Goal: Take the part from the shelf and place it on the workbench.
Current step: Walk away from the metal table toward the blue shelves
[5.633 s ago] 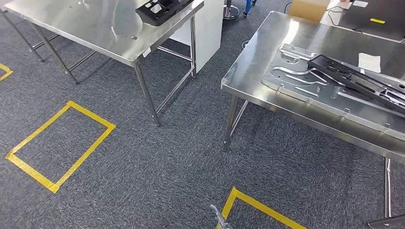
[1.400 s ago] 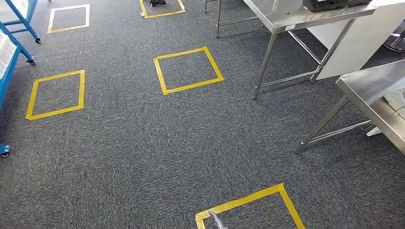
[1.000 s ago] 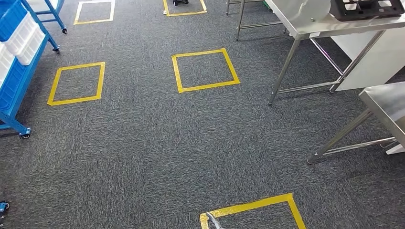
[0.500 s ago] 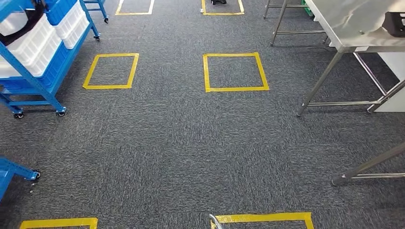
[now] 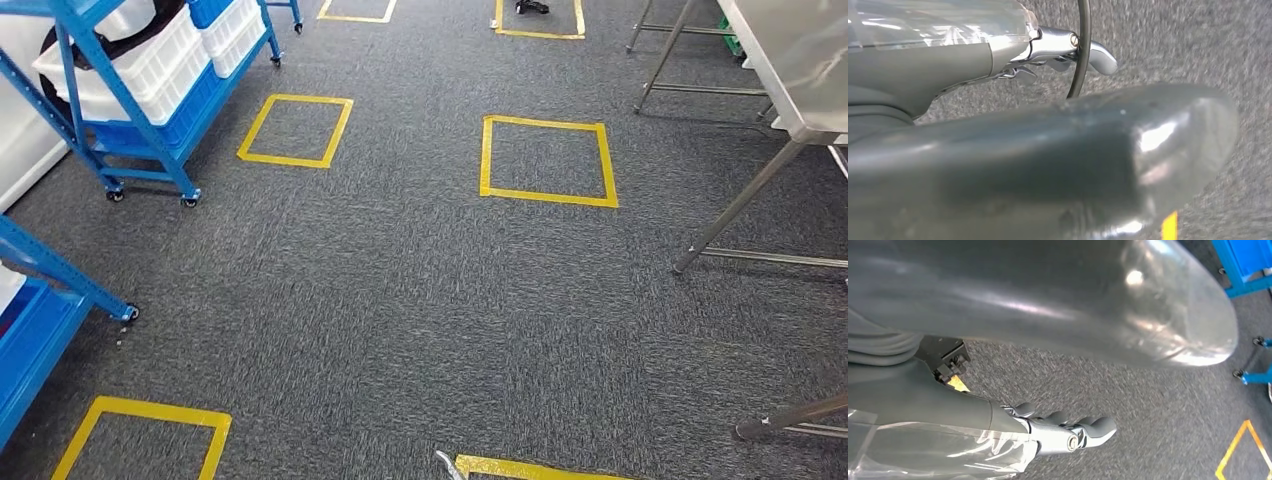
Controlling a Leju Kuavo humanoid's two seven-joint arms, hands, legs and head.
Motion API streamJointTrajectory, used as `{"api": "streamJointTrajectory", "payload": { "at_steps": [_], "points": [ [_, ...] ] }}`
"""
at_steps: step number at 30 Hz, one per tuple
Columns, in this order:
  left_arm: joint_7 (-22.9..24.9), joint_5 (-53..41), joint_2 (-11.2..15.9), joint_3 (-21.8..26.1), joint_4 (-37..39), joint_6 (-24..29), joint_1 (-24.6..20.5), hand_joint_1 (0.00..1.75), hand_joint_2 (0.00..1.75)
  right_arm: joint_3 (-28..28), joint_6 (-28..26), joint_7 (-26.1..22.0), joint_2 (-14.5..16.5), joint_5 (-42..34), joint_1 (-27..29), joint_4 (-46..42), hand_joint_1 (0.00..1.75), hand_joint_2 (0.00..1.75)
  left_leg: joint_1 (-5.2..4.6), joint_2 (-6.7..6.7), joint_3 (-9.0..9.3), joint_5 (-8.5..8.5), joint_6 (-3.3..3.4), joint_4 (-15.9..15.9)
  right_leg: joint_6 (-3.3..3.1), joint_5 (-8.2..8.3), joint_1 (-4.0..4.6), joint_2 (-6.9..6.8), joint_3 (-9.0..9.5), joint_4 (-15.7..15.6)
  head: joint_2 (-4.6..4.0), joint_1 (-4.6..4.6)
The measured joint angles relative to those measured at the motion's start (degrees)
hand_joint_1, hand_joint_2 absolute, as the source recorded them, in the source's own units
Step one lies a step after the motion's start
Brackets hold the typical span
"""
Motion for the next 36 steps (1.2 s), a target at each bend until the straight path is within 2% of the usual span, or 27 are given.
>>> {"api": "streamJointTrajectory", "payload": {
  "at_steps": [2, 3, 5, 7, 8, 9, 10, 11, 12, 13, 14, 15, 16, 17, 18, 20, 22, 23, 24, 25, 26, 27, 29, 31, 33, 34, 36],
  "points": [
    [0.0, 0.0, 0.0, 0.0, 0.0, 0.0, 0.1, 0.0, 0.0, 0.2, 0.0, 0.0, -0.1, -0.1, -0.1, 0.0, 0.0, 0.0, -0.13, -1.08, -0.29, 0.25, 0.77, -0.3, 0.58, -0.05, 0.02, -1.09, 0.15, 0.0, -0.01, 0.18],
    [0.0, 0.0, 0.0, 0.0, 0.0, 0.0, 0.1, 0.0, 0.0, 0.3, 0.0, 0.0, -0.1, -0.2, -0.1, -0.1, 0.0, 0.0, -0.05, -1.75, -0.28, 0.5, 1.11, -0.6, 0.94, -0.3, -0.13, -0.88, 0.23, 0.2, -0.01, 0.17],
    [0.1, 0.0, 0.1, 0.0, 0.0, 0.0, 0.1, 0.0, 0.0, 0.6, 0.0, 0.0, -0.2, -0.3, -0.1, -0.2, 0.0, 0.0, 0.2, -3.09, -0.16, 1.13, 1.9, -1.1, 1.5, -2.57, -0.47, 1.82, -0.79, 3.0, -0.01, 0.38],
    [0.2, 0.0, 0.1, 0.0, 0.0, 0.0, 0.0, 0.0, 0.0, 0.8, 0.0, 0.0, -0.4, -0.3, -0.1, -0.2, 0.0, 0.0, 0.18, -4.43, -0.49, 1.53, 2.43, -1.2, 1.76, -6.58, -0.75, 5.23, -4.12, 10.1, -0.01, 0.62],
    [0.3, 0.1, 0.1, 0.0, 0.0, 0.0, -0.1, 0.0, 0.0, 1.0, 0.0, 0.0, -0.5, -0.4, -0.1, -0.2, 0.0, 0.0, 0.13, -5.23, -0.68, 1.64, 2.54, -1.2, 1.83, -8.05, -0.79, 5.92, -5.96, 13.8, -0.01, 0.68],
    [0.4, 0.3, 0.1, 0.0, 0.0, -0.1, -0.1, 0.0, 0.0, 1.1, 0.0, 0.0, -0.6, -0.4, -0.1, -0.2, 0.0, 0.0, 0.08, -6.07, -0.8, 1.71, 2.55, -1.2, 1.86, -8.46, -0.79, 6.2, -7.14, 16.0, 0.0, 0.67],
    [0.8, 0.6, 0.1, 0.2, 0.0, -0.4, 0.0, 0.0, 0.0, 1.2, -0.1, 0.0, -0.6, -0.4, -0.2, -0.2, 0.0, 0.0, 0.06, -6.95, -0.84, 1.77, 2.51, -1.1, 1.84, -7.64, -0.8, 6.34, -7.3, 16.1, -0.01, 0.67],
    [1.2, 1.1, 0.1, 0.3, 0.0, -0.8, 0.0, 0.0, 0.0, 1.4, -0.1, 0.0, -0.7, -0.5, -0.2, -0.2, 0.0, 0.0, 0.06, -7.86, -0.83, 1.81, 2.44, -1.0, 1.75, -5.77, -0.83, 6.57, -6.31, 13.9, -0.01, 0.66],
    [1.5, 1.6, 0.2, 0.6, 0.0, -1.2, 0.0, 0.0, 0.0, 1.6, -0.1, 0.0, -0.7, -0.6, -0.3, -0.2, 0.0, 0.0, 0.08, -8.76, -0.8, 1.84, 2.33, -1.0, 1.62, -3.4, -0.92, 7.44, -4.5, 9.9, -0.01, 0.68],
    [2.0, 2.0, 0.1, 0.8, 0.0, -1.5, 0.0, 0.0, 0.0, 1.8, -0.1, 0.0, -0.7, -0.7, -0.3, -0.2, 0.0, 0.0, 0.06, -9.58, -0.85, 1.86, 2.16, -0.9, 1.48, -1.57, -1.01, 9.1, -2.64, 5.8, -0.01, 0.69],
    [2.4, 2.2, 0.1, 1.0, 0.0, -1.7, -0.1, 0.0, 0.0, 2.0, -0.2, 0.0, -0.8, -0.8, -0.4, -0.2, 0.0, 0.0, 0.02, -10.33, -0.97, 1.88, 1.89, -0.7, 1.31, -0.3, -1.08, 10.42, -1.26, 2.6, -0.01, 0.68],
    [2.9, 2.4, 0.1, 1.2, 0.0, -1.7, -0.1, 0.0, 0.0, 2.2, -0.3, -0.1, -0.8, -1.0, -0.5, -0.1, 0.0, 0.0, 0.03, -10.98, -1.17, 1.92, 1.54, -0.7, 1.17, 0.23, -1.08, 11.43, -0.53, 0.8, -0.02, 0.69],
    [3.4, 2.5, 0.2, 1.4, 0.0, -1.7, -0.1, 0.0, 0.0, 2.5, -0.5, -0.3, -0.8, -1.4, -0.6, 0.0, 0.0, 0.0, 0.06, -11.59, -1.42, 2.02, 1.12, -0.7, 0.99, 0.21, -0.96, 11.68, -0.4, 0.3, -0.02, 0.67],
    [3.9, 2.5, 0.2, 1.6, 0.0, -1.6, 0.0, 0.0, 0.0, 2.7, -0.7, -0.6, -0.8, -1.8, -0.7, 0.1, 0.0, 0.0, 0.11, -12.22, -1.67, 2.15, 0.67, -0.8, 0.72, 0.39, -0.91, 10.89, -0.38, 0.2, -0.02, 0.69],
    [4.2, 2.6, 0.2, 1.8, 0.0, -1.5, 0.1, 0.0, 0.0, 3.0, -0.9, -0.8, -0.8, -2.2, -0.9, 0.3, 0.0, 0.0, 0.21, -12.28, -1.89, 2.1, 0.34, -0.7, 0.37, 0.57, -0.92, 10.11, -0.29, -0.1, -0.01, 0.7],
    [4.4, 2.6, 0.2, 2.1, 0.0, -1.3, 0.1, 0.0, 0.0, 3.5, -1.2, -1.3, -0.8, -2.7, -1.1, 0.6, 0.0, 0.0, 0.12, -9.93, -3.14, 0.38, -0.14, 1.7, -0.47, 0.93, -1.06, 8.39, -0.09, -0.7, -0.02, 0.46],
    [4.4, 2.6, 0.2, 2.3, 0.0, -1.2, 0.0, 0.0, 0.0, 3.9, -1.3, -1.5, -0.8, -3.0, -1.2, 1.0, 0.0, 0.0, 0.1, -6.5, -6.21, -3.5, -0.48, 8.4, -1.01, 0.97, -0.89, 6.49, -0.07, -1.0, -0.02, 0.11],
    [4.4, 2.6, 0.2, 2.3, 0.0, -1.2, 0.0, 0.0, 0.0, 4.0, -1.4, -1.5, -0.8, -3.1, -1.3, 1.2, 0.0, 0.0, 0.2, -5.69, -7.93, -5.25, -0.7, 12.2, -1.14, 0.9, -0.75, 5.44, -0.11, -1.0, -0.01, 0.01],
    [4.4, 2.6, 0.2, 2.4, 0.0, -1.2, 0.0, 0.0, 0.0, 4.1, -1.4, -1.5, -0.8, -3.1, -1.4, 1.4, 0.0, 0.0, 0.3, -5.28, -9.02, -6.09, -0.88, 14.7, -1.19, 0.82, -0.65, 4.45, -0.13, -0.9, -0.01, 0.01],
    [4.4, 2.6, 0.2, 2.4, 0.0, -1.1, 0.1, 0.0, 0.0, 4.2, -1.4, -1.5, -0.8, -3.2, -1.5, 1.6, 0.0, 0.0, 0.4, -5.01, -9.09, -5.85, -1.02, 15.3, -1.18, 0.73, -0.6, 3.51, -0.14, -0.8, -0.01, 0.01],
    [4.4, 2.6, 0.2, 2.5, 0.0, -1.1, 0.1, 0.0, 0.0, 4.2, -1.4, -1.6, -0.8, -3.3, -1.6, 1.7, 0.0, 0.0, 0.46, -4.7, -8.01, -4.62, -1.11, 13.5, -1.12, 0.63, -0.6, 2.67, -0.12, -0.7, -0.01, -0.02],
    [4.4, 2.6, 0.2, 2.6, 0.0, -1.0, 0.1, 0.0, 0.0, 4.3, -1.5, -1.6, -0.8, -3.4, -1.7, 1.9, 0.0, 0.0, 0.5, -3.96, -5.94, -2.77, -1.1, 10.0, -0.97, 0.49, -0.59, 1.94, -0.05, -0.6, -0.01, -0.03],
    [4.4, 2.6, 0.3, 2.7, 0.0, -0.9, 0.0, 0.0, 0.0, 4.5, -1.5, -1.9, -0.8, -3.6, -1.8, 2.2, 0.0, 0.0, 0.31, -1.11, -1.8, -0.02, -0.64, 2.4, -0.51, 0.09, -0.39, 0.72, 0.16, -0.3, -0.02, -0.03],
    [4.4, 2.6, 0.3, 2.7, 0.0, -0.8, -0.1, 0.0, 0.0, 4.6, -1.5, -2.1, -0.8, -3.8, -2.0, 2.6, 0.0, 0.0, -0.03, 0.26, -0.45, 0.69, 0.06, -0.5, 0.05, -0.16, -0.16, -0.26, 0.38, -0.1, -0.02, 0.09],
    [4.4, 2.5, 0.3, 2.8, 0.0, -0.8, 0.0, 0.0, 0.0, 4.7, -1.5, -2.2, -0.8, -4.0, -2.2, 2.9, 0.0, 0.0, -0.04, -1.16, -0.54, 1.02, 0.73, -0.6, 0.66, -0.26, -0.2, -1.17, 0.69, -0.2, -0.01, 0.19],
    [4.5, 2.4, 0.3, 2.8, 0.0, -0.8, 0.0, 0.0, 0.0, 4.9, -1.6, -2.3, -0.8, -4.2, -2.3, 3.0, 0.0, 0.0, 0.08, -1.84, -0.45, 1.23, 1.1, -0.9, 1.0, -0.67, -0.32, -0.63, 0.75, 0.1, -0.01, 0.23],
    [4.6, 2.4, 0.3, 2.8, 0.0, -0.8, -0.1, 0.0, 0.0, 5.1, -1.8, -2.5, -0.9, -4.6, -2.3, 3.1, 0.0, 0.0, 0.42, -3.28, -0.28, 1.72, 1.88, -1.3, 1.55, -3.29, -0.62, 2.46, -0.58, 3.6, -0.01, 0.53]
  ]
}}
